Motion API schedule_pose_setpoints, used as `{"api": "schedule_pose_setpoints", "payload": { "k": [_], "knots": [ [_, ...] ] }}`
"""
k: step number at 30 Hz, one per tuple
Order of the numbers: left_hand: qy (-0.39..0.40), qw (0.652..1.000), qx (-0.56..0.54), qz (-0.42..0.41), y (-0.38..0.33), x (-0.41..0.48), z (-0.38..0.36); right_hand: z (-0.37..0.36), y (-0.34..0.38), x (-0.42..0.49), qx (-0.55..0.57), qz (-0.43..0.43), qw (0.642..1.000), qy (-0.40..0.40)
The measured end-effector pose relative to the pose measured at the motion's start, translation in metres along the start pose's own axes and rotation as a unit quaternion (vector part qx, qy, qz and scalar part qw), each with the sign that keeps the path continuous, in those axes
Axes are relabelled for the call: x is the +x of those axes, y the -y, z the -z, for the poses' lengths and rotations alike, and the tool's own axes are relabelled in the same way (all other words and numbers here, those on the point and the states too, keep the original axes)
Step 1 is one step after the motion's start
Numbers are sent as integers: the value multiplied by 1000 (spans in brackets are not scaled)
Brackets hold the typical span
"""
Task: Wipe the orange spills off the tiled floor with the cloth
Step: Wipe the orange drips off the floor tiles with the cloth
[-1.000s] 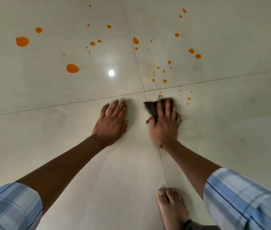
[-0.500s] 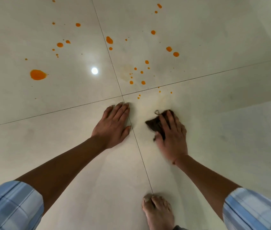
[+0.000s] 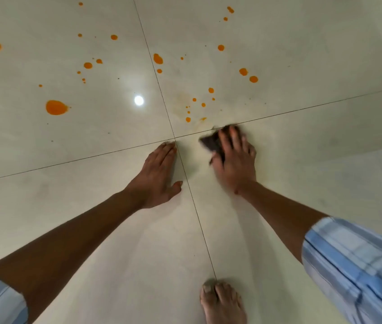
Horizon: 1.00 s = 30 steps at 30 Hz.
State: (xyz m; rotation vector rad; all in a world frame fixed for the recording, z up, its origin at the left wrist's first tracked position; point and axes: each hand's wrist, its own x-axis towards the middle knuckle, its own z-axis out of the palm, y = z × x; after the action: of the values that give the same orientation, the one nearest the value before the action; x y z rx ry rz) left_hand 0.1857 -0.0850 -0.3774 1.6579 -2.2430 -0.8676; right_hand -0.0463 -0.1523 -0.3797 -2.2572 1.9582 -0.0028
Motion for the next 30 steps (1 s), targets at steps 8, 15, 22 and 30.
{"api": "schedule_pose_setpoints", "payload": {
  "k": [8,15,22,30],
  "knots": [
    [82,976,194,60,15,0,41,-1,33,58,-45,226,972,47],
    [218,948,221,65,20,14,68,25,30,121,-75,226,967,95],
    [158,949,221,161,15,31,61,14,50,156,-11,90,995,48],
    [200,939,204,191,1,40,70,14,26,137,-18,184,982,42]
  ]
}}
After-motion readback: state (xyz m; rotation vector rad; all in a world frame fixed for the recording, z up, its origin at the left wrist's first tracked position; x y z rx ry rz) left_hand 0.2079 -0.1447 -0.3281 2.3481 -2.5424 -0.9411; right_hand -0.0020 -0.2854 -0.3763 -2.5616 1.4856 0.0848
